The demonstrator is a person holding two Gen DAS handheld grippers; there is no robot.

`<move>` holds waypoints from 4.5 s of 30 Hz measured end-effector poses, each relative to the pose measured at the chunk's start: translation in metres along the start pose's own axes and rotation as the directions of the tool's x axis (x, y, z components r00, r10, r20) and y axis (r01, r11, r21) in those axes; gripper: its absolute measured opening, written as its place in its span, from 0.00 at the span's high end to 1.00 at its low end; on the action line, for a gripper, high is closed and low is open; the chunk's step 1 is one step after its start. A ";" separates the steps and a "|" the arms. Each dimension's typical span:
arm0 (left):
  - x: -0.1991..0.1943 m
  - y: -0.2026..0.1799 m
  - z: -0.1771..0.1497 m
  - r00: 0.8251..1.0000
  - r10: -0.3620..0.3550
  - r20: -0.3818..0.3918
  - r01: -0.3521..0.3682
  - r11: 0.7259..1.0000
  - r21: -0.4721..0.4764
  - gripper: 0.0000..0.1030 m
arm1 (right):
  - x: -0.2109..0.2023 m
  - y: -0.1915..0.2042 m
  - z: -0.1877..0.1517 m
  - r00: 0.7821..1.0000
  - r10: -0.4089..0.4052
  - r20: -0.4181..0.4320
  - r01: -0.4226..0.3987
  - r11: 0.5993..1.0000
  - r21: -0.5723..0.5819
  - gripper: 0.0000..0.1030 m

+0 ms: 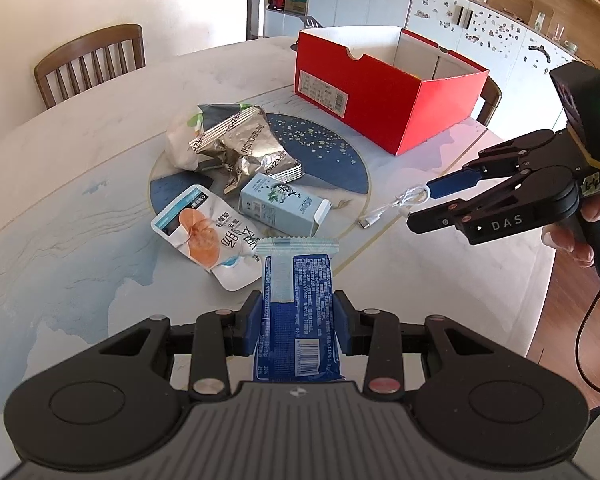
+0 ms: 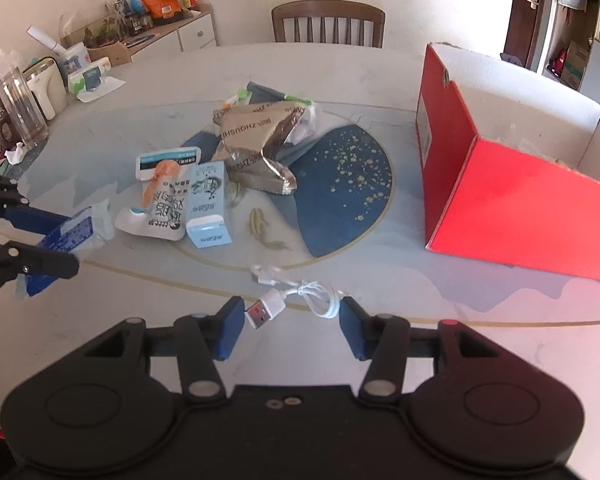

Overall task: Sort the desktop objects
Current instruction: 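Grasp the white USB cable with the right gripper while the left gripper holds the blue packet, then carry the blue packet and white cable over the red shoebox with both grippers, then lower and release the blue packet and white cable into the shoebox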

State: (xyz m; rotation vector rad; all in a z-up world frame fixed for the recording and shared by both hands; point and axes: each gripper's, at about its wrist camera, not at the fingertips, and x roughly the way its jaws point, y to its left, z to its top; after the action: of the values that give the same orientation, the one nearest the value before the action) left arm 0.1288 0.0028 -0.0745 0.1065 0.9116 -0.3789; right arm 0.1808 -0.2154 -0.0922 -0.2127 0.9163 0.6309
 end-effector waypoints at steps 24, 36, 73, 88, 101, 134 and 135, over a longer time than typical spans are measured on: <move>0.002 -0.019 0.055 0.999 -0.036 0.024 0.036 0.999 -0.014 0.66 | -0.053 -0.029 0.040 0.994 0.063 0.085 -0.064 0.998 0.003 0.51; 0.006 -0.040 0.106 0.997 -0.049 0.055 0.048 0.999 0.019 0.66 | -0.085 -0.057 0.083 0.978 0.103 0.179 -0.104 0.995 -0.005 0.51; 0.148 -0.139 0.305 0.997 -0.077 -0.022 0.080 0.974 0.214 0.66 | -0.052 -0.239 0.108 0.988 -0.082 0.132 0.060 0.985 0.161 0.51; 0.222 -0.143 0.330 0.994 -0.001 -0.113 0.029 0.969 0.245 0.66 | -0.015 -0.251 0.093 0.997 -0.069 0.045 0.059 0.980 0.191 0.51; 0.267 -0.148 0.332 0.982 0.007 -0.190 0.043 0.965 0.260 0.66 | 0.010 -0.254 0.087 0.997 -0.072 -0.036 0.078 0.981 0.175 0.51; 0.228 -0.137 0.324 0.989 -0.045 -0.138 0.071 0.979 0.191 0.32 | -0.022 -0.239 0.082 0.999 -0.043 0.002 0.043 0.999 0.004 0.24; 0.223 -0.136 0.323 0.990 -0.050 -0.130 0.074 0.979 0.188 0.32 | -0.025 -0.238 0.082 0.999 -0.043 0.009 0.043 0.999 0.006 0.24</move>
State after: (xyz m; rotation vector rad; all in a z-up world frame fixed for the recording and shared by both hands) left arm 0.4445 -0.2654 -0.0427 0.2826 1.0023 -0.5235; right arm 0.3660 -0.3811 -0.0444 -0.2233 0.9027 0.5888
